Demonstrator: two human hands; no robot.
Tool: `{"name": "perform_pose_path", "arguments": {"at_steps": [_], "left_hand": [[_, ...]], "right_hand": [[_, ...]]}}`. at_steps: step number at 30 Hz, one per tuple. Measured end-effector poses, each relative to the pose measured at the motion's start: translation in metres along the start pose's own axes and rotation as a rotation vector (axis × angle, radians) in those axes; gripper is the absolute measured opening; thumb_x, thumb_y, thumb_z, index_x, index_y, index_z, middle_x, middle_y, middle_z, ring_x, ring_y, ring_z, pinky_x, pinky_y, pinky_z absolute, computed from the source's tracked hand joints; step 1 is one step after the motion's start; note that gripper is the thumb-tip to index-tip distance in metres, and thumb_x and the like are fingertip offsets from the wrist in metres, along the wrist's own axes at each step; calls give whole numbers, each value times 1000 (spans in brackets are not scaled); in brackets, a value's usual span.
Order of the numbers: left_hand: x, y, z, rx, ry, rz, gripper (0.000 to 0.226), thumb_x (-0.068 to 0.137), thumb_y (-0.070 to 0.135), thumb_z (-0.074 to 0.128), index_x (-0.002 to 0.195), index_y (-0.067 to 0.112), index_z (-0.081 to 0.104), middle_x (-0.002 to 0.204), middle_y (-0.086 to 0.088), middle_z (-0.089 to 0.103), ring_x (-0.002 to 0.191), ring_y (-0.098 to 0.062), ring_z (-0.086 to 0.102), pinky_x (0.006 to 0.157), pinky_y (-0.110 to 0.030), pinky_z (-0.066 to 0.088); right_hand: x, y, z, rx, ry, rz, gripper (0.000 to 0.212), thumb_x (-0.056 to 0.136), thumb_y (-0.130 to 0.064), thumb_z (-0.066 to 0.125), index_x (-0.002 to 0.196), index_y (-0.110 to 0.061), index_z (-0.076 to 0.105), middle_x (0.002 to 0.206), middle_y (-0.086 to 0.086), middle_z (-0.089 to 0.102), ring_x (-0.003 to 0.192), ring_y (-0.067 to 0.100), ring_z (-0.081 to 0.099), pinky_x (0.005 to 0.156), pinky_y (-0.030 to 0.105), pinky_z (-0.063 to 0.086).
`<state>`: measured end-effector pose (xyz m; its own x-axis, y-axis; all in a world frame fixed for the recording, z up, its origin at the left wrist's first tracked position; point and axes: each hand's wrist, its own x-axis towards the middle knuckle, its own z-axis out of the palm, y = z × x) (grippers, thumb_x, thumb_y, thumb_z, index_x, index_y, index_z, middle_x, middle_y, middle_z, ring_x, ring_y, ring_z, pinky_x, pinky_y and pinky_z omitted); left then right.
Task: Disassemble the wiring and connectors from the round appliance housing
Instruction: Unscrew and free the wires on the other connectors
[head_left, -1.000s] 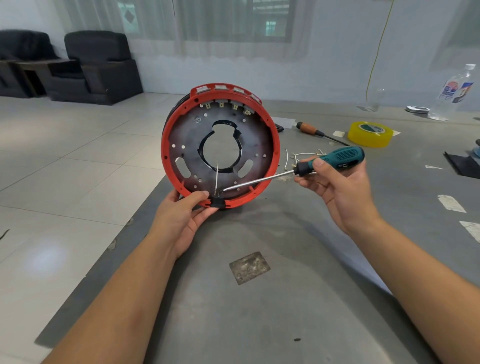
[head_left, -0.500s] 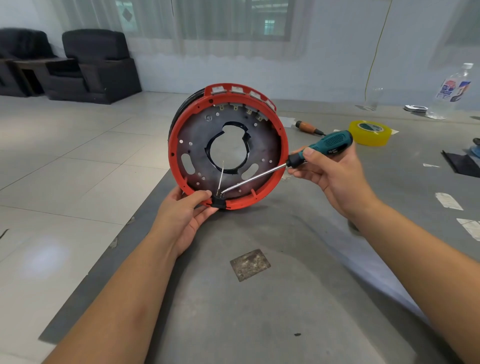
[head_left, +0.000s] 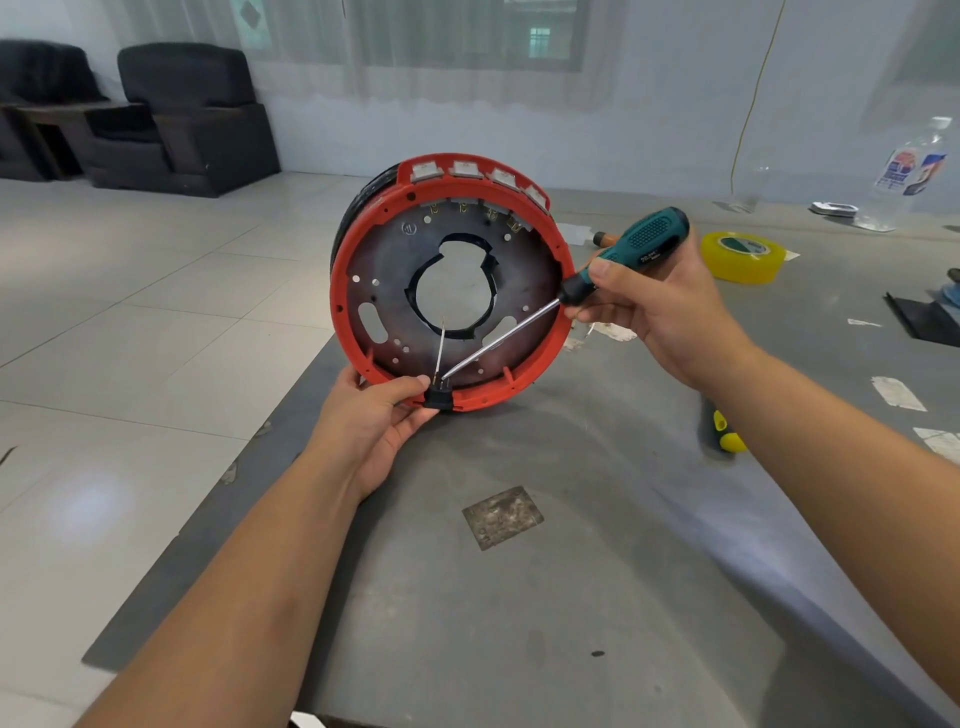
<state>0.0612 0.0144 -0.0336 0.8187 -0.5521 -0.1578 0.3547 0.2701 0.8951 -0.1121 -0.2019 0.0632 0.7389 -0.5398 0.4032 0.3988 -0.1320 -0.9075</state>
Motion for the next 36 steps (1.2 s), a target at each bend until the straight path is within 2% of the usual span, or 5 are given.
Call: {"name": "perform_pose_path", "arguments": {"at_steps": [7,14,19,25,36], "left_hand": [[-1,3,1,9,15,-9,37,89,-15,70,107,15,59,88,-10,79,90,-31,78,92,-50,63],[0,2,5,40,51,-41,32,91,-9,71,110,15,63,97,-14,81,87,-28,81,65,-34,65],[1,3,7,0,50,-110,25,93,-6,72,116,3,68,92,-12,81,79,-23,81,59,-26,62],[1,4,7,-77,92,-109,29,92,-9,71,118,2,68,105,-16,81,86,-26,81,62,-30,63],[-6,0,10,-84,129,29,61,90,-5,76,143,-3,46,105,-14,66,72,-13,75,69,-30,64]], "right_hand": [[0,-6,3,-31,-22,-27,60,84,-6,77,122,-17,32,116,24,58,82,46,73,71,43,63],[-14,3,-4,19,13,-38,51,87,-6,74,117,-22,35,138,24,50,93,51,71,75,44,62],[-32,22,6,36,-3,-42,55,87,2,70,121,-17,32,122,29,52,95,49,71,79,48,61],[-31,22,9,40,84,-114,47,94,3,65,118,-27,39,93,10,70,79,36,74,72,41,61],[-37,9,6,81,145,-169,38,89,-4,68,113,-20,42,107,28,54,77,38,72,65,37,60]]}}
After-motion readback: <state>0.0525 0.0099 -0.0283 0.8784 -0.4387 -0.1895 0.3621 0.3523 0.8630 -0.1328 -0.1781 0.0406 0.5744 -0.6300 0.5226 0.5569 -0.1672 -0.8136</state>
